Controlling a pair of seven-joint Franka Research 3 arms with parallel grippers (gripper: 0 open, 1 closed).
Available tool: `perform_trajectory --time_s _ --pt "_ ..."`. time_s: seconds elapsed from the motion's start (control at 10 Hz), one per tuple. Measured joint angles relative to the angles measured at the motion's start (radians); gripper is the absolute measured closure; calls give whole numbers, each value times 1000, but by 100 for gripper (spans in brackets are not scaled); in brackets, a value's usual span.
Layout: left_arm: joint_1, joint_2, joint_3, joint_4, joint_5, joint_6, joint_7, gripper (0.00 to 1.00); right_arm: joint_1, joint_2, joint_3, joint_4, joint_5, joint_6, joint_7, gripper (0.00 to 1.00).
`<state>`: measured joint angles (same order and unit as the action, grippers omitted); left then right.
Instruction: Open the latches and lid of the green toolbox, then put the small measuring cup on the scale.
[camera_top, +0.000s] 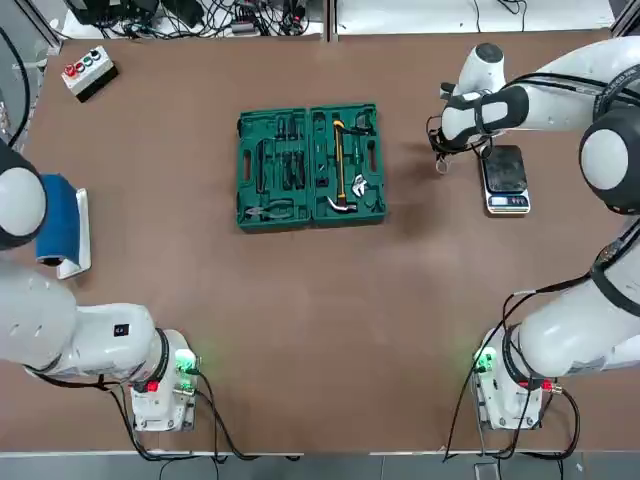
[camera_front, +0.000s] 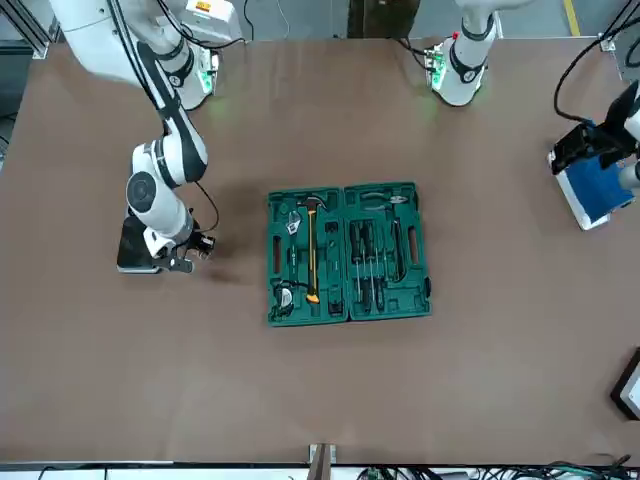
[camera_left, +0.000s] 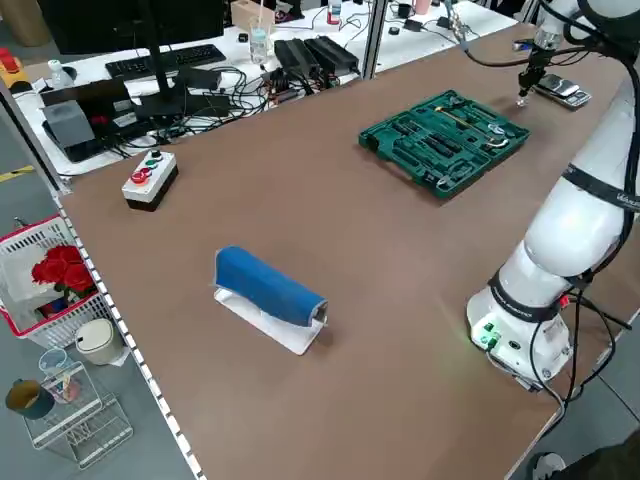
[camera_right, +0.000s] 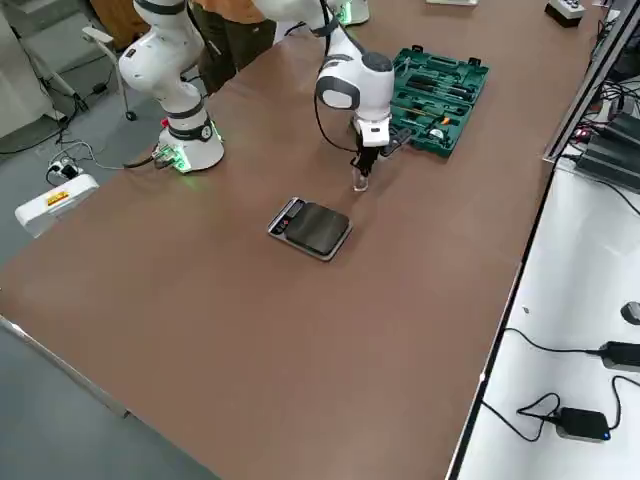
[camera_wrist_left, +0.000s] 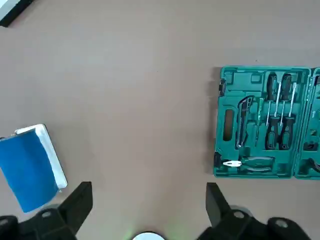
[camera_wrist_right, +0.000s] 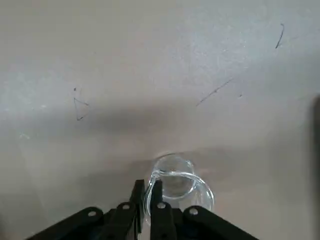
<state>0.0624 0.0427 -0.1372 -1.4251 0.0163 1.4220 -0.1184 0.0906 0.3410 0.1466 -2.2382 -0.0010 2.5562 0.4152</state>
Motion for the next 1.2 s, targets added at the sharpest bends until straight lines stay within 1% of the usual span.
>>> perform_trajectory --time_s 0.2,0.5,0.9,1.1,1.2 --pt "-8 -2 3 1 -33 -2 -6 0 -1 -1 -1 2 0 -4 0 92" --pt "-7 1 11 1 -39 -4 -10 0 -2 -3 -1 10 0 -29 0 93" --pt "-7 5 11 -1 -39 -9 -13 0 -2 -5 0 63 0 -139 0 93" --pt "-7 13 11 -1 -38 -9 -13 0 -7 -39 -4 91 -20 -194 -9 93" --pt "-8 16 11 -2 -38 -9 -13 0 -30 -72 -7 94 -46 -223 -31 93"
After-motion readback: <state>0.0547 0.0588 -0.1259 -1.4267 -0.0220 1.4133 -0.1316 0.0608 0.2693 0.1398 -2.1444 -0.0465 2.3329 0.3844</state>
